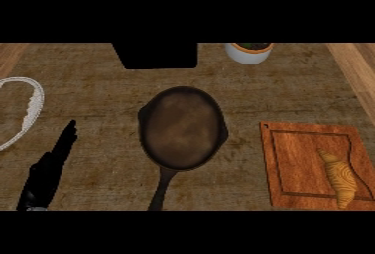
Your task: Pick the croissant from the cutting board and place it in the pan
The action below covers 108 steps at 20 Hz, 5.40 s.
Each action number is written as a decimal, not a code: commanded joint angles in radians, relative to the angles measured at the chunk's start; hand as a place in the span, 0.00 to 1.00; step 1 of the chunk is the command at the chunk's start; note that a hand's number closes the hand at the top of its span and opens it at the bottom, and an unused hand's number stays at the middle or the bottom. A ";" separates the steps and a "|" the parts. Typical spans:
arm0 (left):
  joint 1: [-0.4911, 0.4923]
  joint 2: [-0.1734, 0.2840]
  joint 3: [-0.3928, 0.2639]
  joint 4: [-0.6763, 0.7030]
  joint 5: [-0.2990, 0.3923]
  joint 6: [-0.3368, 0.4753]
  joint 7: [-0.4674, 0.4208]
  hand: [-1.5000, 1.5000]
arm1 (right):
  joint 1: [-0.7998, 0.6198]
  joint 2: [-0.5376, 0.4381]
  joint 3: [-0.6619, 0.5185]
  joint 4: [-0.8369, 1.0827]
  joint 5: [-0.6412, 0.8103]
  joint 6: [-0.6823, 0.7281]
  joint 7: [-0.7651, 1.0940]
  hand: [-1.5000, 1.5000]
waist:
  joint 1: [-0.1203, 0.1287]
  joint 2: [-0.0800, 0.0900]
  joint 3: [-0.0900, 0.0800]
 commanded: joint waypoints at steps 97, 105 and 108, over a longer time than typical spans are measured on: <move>0.005 -0.239 0.198 -0.014 -0.246 -0.197 0.040 0.50 | -0.302 0.337 0.533 -0.257 0.859 0.150 0.432 1.00 | 0.006 -0.002 0.001; -0.005 -0.236 0.194 -0.039 -0.249 -0.219 0.071 0.50 | -0.470 0.400 0.603 -0.409 0.992 0.128 0.420 1.00 | 0.032 0.005 0.002; -0.086 -0.226 0.218 0.018 -0.227 -0.251 0.090 0.50 | -0.610 0.521 0.634 -0.329 1.012 0.142 0.461 1.00 | 0.036 0.007 0.002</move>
